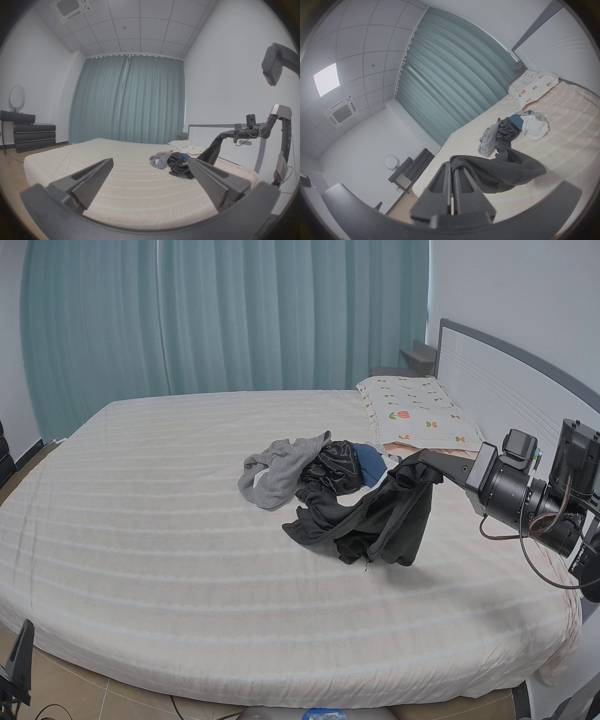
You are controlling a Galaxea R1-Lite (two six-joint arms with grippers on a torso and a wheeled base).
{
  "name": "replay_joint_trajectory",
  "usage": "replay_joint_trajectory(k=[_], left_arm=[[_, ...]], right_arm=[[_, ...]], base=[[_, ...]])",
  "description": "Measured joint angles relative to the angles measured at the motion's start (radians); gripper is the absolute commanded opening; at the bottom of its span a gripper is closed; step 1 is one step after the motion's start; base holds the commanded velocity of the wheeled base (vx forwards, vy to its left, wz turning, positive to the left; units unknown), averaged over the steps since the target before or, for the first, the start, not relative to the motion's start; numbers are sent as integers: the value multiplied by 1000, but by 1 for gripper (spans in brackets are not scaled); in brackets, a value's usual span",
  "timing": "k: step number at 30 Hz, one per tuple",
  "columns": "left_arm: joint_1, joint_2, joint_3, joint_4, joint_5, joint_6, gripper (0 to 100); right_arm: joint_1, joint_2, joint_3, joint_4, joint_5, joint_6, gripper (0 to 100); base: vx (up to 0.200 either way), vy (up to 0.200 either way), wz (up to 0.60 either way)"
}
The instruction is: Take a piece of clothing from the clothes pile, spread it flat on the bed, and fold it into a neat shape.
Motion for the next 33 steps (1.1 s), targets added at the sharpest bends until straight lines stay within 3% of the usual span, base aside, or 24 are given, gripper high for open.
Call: replay_joint_trajectory(k=[8, 16, 28, 33], left_arm=[[-22, 328, -44, -52, -70, 1, 100], [-101, 626, -59, -151, -115, 1, 100], [-188, 1091, -126, -363, -117, -3, 100], [-260, 1284, -217, -400, -77, -22, 100]], right_arm=[[15, -8, -14, -1, 0, -23, 0], [22, 8, -27, -3, 4, -28, 0], [24, 26, -41, -2, 0, -29, 0], [21, 26, -43, -3, 0, -29, 0]], base=[[0, 0, 0], [0, 0, 0], [0, 0, 0], [0, 0, 0]])
